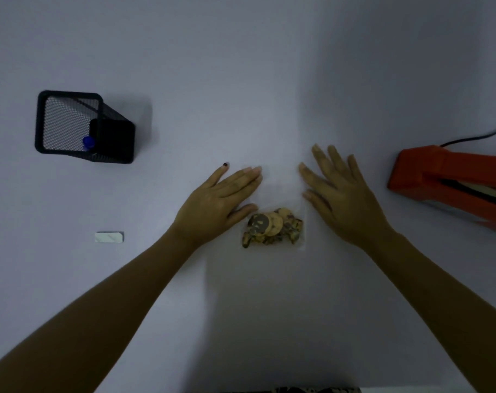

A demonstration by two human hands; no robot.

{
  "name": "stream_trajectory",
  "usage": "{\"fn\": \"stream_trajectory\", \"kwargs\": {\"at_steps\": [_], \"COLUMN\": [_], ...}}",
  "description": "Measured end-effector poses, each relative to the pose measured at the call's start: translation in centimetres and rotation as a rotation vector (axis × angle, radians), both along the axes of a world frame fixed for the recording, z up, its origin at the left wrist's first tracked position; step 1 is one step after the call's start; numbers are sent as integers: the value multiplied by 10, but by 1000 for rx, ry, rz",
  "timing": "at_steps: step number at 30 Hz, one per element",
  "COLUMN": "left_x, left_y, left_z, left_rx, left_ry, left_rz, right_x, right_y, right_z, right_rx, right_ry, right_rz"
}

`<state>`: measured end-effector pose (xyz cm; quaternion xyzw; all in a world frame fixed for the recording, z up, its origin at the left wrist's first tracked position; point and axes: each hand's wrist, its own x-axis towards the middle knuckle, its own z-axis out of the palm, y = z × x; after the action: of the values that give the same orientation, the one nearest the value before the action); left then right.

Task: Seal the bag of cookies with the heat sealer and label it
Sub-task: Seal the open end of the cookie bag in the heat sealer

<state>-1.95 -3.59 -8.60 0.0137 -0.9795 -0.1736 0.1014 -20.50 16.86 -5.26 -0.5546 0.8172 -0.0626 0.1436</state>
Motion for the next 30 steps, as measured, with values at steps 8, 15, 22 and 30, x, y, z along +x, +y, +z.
{"fn": "stream_trajectory", "kwargs": {"at_steps": [8, 15, 22, 30], "left_x": [0, 0, -30, -43], "left_y": [0, 3, 15, 3], "left_z": [-1, 1, 18, 5], "left_rx": [-7, 0, 54, -51], "left_ry": [-41, -65, 101, -7], "left_rz": [-6, 10, 91, -206], "right_x": [8, -4, -3, 0], "right_y": [0, 23, 24, 23], "right_z": [-5, -4, -12, -17], "right_rx": [58, -17, -60, -119], "right_ry": [-74, -99, -48, -27], "right_rz": [332, 307, 326, 316]}}
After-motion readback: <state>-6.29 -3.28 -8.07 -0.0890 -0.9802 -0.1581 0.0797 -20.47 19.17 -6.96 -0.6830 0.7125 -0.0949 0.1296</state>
